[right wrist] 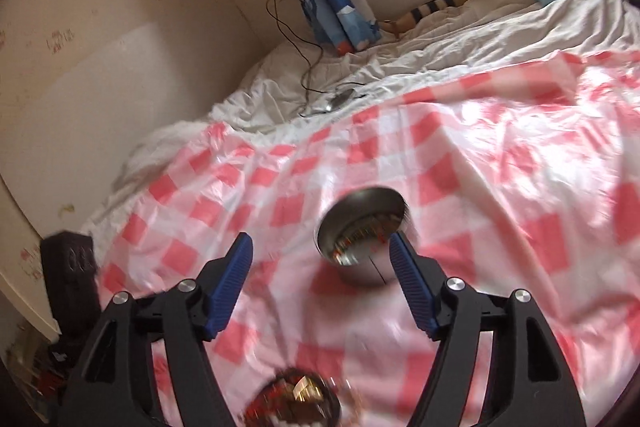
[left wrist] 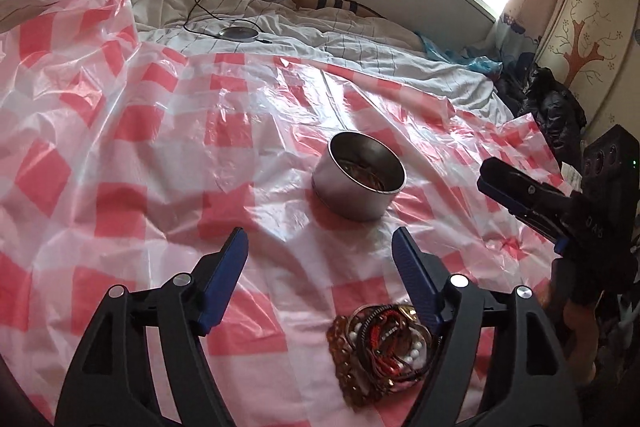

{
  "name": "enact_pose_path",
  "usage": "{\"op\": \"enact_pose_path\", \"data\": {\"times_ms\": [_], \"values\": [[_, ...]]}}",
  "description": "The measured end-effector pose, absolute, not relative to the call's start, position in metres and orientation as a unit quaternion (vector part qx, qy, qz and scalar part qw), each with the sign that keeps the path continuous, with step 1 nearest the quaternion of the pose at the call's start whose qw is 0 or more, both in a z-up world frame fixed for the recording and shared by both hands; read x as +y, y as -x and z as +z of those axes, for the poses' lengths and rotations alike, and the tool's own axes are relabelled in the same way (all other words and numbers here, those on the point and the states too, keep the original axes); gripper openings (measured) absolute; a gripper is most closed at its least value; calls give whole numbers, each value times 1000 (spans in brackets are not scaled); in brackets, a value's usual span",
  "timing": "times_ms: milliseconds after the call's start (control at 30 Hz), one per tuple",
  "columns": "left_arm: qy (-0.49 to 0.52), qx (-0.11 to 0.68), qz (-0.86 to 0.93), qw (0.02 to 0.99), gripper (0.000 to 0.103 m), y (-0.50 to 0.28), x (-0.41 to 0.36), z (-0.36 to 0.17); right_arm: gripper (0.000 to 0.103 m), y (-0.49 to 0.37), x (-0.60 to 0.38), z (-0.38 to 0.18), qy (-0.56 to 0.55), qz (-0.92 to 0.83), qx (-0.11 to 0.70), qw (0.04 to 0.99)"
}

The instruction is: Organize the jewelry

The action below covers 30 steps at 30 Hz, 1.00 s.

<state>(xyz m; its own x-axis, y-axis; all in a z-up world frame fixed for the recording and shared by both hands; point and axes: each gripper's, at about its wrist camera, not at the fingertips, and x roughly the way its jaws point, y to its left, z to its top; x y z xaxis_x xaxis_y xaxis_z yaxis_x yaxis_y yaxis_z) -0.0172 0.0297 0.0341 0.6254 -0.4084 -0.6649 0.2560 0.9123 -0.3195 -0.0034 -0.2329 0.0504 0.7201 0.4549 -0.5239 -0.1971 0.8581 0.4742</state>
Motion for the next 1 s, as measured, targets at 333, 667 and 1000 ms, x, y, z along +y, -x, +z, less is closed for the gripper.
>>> {"op": "enact_pose_path", "data": {"times_ms": [333,667,1000], "values": [[68,393,-189,897,81,52,12,29,94,66,-241,41,-140,95,347,922],[81,411,-166,893,84,52,22,17,95,64,-207,36,-53,74,355,930],[72,417,-171,890,85,49,12,13,96,71,-204,47,0,21,311,950]]}}
